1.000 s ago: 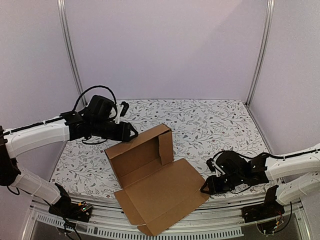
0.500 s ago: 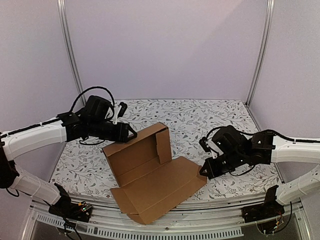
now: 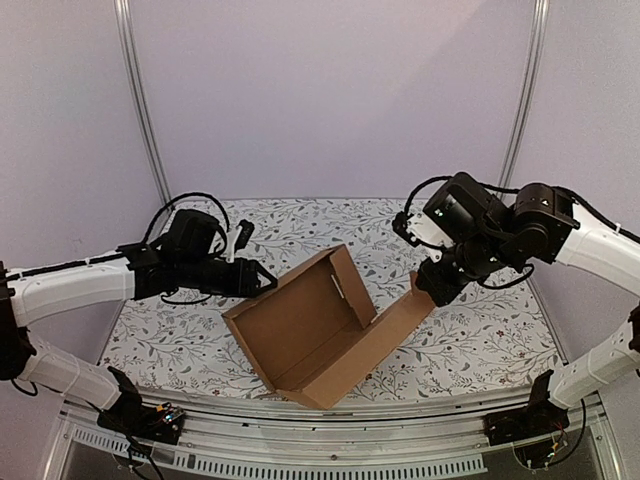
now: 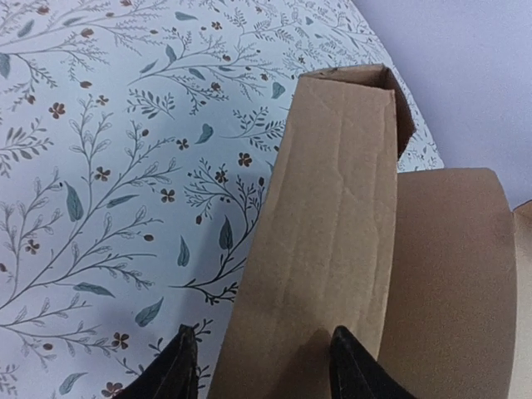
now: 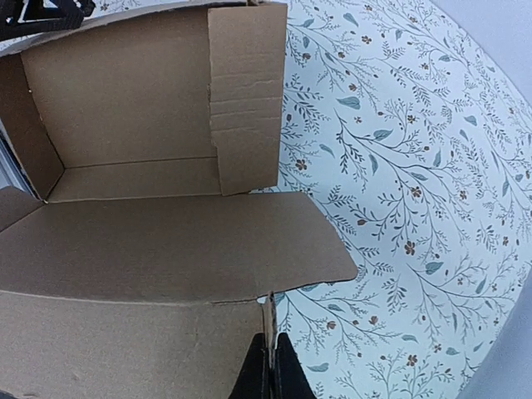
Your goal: Fold the paper box
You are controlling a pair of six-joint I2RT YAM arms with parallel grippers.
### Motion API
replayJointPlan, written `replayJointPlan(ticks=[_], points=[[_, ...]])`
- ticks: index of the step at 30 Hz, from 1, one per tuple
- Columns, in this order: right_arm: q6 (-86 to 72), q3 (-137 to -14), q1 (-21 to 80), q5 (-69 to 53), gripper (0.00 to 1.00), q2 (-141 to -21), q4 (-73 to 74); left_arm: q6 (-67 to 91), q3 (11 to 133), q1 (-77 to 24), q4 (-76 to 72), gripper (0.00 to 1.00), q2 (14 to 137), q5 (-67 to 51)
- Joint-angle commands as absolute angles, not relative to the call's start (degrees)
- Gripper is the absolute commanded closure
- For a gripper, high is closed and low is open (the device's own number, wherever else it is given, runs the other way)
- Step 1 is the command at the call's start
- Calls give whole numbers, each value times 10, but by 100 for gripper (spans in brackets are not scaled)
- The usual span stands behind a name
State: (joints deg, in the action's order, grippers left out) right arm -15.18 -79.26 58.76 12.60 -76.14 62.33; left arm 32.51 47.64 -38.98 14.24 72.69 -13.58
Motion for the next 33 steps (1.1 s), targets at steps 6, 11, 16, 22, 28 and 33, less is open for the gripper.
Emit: replayJointPlan(ticks=[6, 11, 16, 22, 28, 33], points=[[-6, -932, 542, 197, 100, -826, 662, 362, 404, -398, 65, 49, 754, -174], [37, -982, 515, 178, 90, -868, 623, 379, 380, -430, 32, 51, 773, -173], [38, -1025, 500, 183, 55, -906, 592, 394, 365, -471, 10, 52, 791, -147], [21, -1048, 498, 184, 42, -888, 579, 398, 355, -485, -19, 53, 776, -132], [-38, -984, 498, 180, 35, -824, 574, 345, 408, -482, 76, 52, 728, -91], [-102, -845, 498, 216, 33, -748, 538, 298, 460, -470, 145, 51, 680, -40]])
